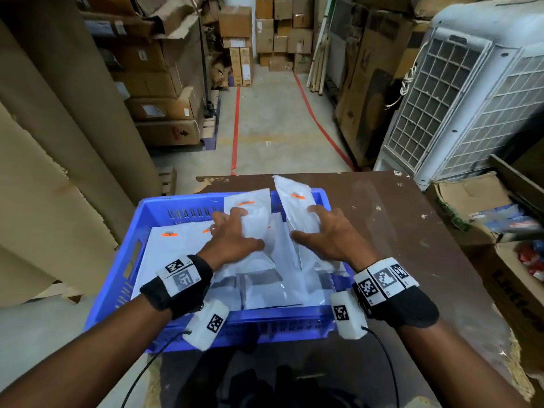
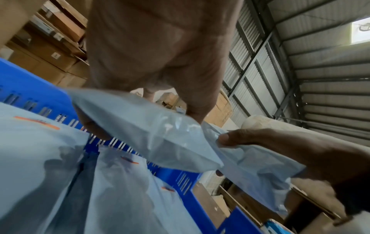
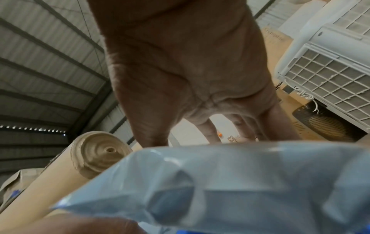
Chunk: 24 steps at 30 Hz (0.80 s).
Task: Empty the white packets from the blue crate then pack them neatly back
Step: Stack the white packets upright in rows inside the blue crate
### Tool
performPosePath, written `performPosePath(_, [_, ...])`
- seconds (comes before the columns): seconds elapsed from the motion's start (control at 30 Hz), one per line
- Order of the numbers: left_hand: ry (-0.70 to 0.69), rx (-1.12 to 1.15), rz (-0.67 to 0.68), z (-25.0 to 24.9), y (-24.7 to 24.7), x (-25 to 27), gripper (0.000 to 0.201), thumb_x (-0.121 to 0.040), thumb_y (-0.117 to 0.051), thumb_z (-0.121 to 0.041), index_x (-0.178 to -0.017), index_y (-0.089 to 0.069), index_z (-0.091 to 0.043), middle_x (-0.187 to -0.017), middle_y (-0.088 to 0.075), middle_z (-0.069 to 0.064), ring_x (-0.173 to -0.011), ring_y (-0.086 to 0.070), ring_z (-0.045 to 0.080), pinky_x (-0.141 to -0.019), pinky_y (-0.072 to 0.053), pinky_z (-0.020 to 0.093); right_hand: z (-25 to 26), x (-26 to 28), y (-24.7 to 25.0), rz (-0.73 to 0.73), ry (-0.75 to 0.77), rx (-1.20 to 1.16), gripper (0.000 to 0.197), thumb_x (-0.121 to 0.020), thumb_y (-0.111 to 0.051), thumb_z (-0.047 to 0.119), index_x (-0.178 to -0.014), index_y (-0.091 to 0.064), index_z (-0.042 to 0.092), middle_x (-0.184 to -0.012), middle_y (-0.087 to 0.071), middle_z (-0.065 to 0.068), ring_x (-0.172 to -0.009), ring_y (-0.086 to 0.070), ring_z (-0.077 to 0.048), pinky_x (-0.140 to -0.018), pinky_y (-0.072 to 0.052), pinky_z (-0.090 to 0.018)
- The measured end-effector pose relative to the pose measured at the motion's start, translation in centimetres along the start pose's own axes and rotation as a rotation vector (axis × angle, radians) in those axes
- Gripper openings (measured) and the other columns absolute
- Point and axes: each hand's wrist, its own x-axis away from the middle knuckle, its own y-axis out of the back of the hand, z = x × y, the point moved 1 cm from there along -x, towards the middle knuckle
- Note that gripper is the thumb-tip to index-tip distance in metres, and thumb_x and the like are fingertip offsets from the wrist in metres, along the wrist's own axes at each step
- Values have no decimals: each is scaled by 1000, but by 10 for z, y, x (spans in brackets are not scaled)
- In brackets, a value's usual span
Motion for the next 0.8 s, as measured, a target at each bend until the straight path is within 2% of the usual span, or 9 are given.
performPosePath(0.1, [-4,-96,67,3,-8,-2,88,-66,-76,-50,-137,-29,-23,-118,-19,5,-120,-35,32,-90,-31,29,0,-2,-15,56,-56,88,75,-85,-65,56,-147,-35,27,-140,-32,-12,-120,-52,-33,-94,-44,-36])
performPosePath(0.2, [4,-161,149,1,-19,-2,90,-77,-72,-50,-145,-21,-19,-134,-17,13,-131,-28,39,-100,-33,36,-4,-9,-27,117,-122,198,77,-86,-62,57,-149,-31,25,-149,-24,-17,-121,-53,-35,-98,-45,-38])
performPosePath(0.3, [-11,-235,261,-2,-28,1,99,-81,-67,-56,-151,-9,-17,-152,-1,19,-142,-11,44,-111,-28,42,-6,-16,-36,142,-180,293,79,-87,-61,58,-149,-30,21,-156,-11,-22,-124,-52,-37,-103,-45,-40])
performPosePath(0.43, [-46,-447,390,-6,-31,9,103,-83,-61,-65,-156,-3,-20,-159,19,19,-147,4,46,-117,-20,50,-6,-18,-49,152,-213,371,86,-87,-59,61,-153,-24,18,-158,-6,-25,-131,-46,-38,-108,-41,-40])
performPosePath(0.5, [-86,-524,420,-6,-28,9,107,-81,-59,-67,-157,2,-23,-160,22,16,-148,9,42,-119,-12,52,-5,-18,-52,172,-209,416,88,-85,-58,66,-153,-25,20,-159,-11,-23,-133,-45,-37,-109,-41,-41])
performPosePath(0.6, [-175,-586,480,-9,-16,1,112,-78,-64,-65,-157,7,-27,-161,24,8,-149,17,35,-120,-8,50,1,-15,-46,247,-158,474,74,-87,-51,70,-141,-47,20,-147,-43,-12,-129,-49,-29,-105,-42,-39])
performPosePath(0.7, [-239,-668,545,-14,-4,-12,117,-77,-68,-63,-156,11,-30,-161,25,0,-148,22,30,-121,-6,50,7,-18,-34,245,-90,536,54,-99,-44,49,-145,-43,21,-150,-42,-11,-135,-43,-29,-109,-38,-37])
performPosePath(0.73, [-266,-708,551,-16,-2,-16,119,-76,-69,-65,-156,12,-30,-161,25,-1,-148,23,29,-121,-4,51,8,-21,-30,252,-81,548,54,-99,-47,40,-149,-37,23,-153,-37,-10,-138,-41,-29,-110,-36,-37])
performPosePath(0.8, [-315,-780,550,-17,-3,-24,126,-71,-71,-70,-156,13,-29,-161,25,-2,-148,23,28,-119,0,52,11,-32,-24,304,-75,564,71,-91,-64,28,-153,-30,23,-154,-34,-10,-139,-40,-28,-110,-38,-38])
